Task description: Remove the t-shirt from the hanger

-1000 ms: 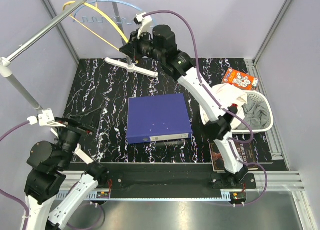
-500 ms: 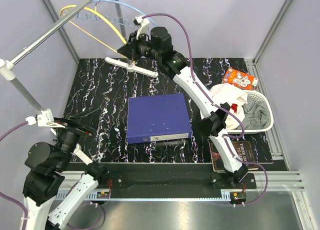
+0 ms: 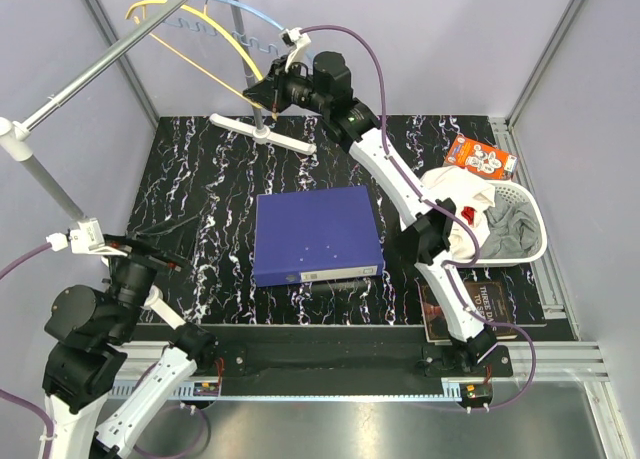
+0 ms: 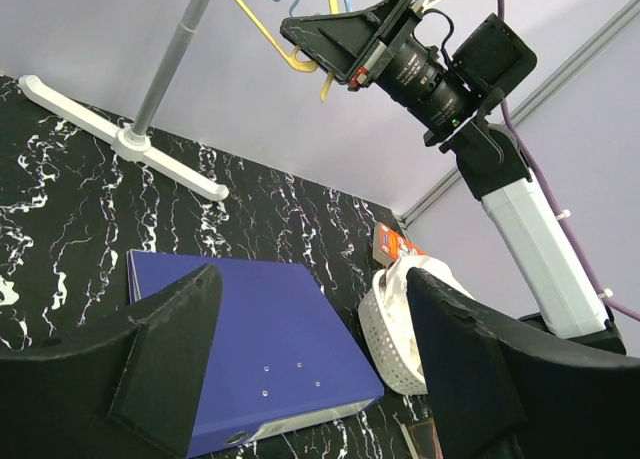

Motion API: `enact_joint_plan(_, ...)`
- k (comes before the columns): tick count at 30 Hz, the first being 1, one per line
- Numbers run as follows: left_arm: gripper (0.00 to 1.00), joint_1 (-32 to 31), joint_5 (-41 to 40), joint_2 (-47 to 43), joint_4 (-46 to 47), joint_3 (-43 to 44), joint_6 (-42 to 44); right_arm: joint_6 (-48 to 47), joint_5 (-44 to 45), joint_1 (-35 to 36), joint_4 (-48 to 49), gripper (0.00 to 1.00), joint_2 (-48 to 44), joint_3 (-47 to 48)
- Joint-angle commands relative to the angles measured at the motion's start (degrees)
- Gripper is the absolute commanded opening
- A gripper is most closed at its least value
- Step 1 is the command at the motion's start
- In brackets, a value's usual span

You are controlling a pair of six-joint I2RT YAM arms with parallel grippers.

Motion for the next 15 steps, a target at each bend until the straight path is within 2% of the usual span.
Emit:
enact_joint_plan(1, 0.78, -0.2, 1.8, 1.48, 0.97, 1.42, 1.07, 1.84, -1.88, -1.19, 4.24, 0.0, 1.39, 3.51)
enact_joint_plan(15, 0.78, -0.2, 2.07, 1.92, 1.06, 0.8, 0.45, 1.32, -3.29, 1.09, 10.75, 0.0, 2.79, 4.3)
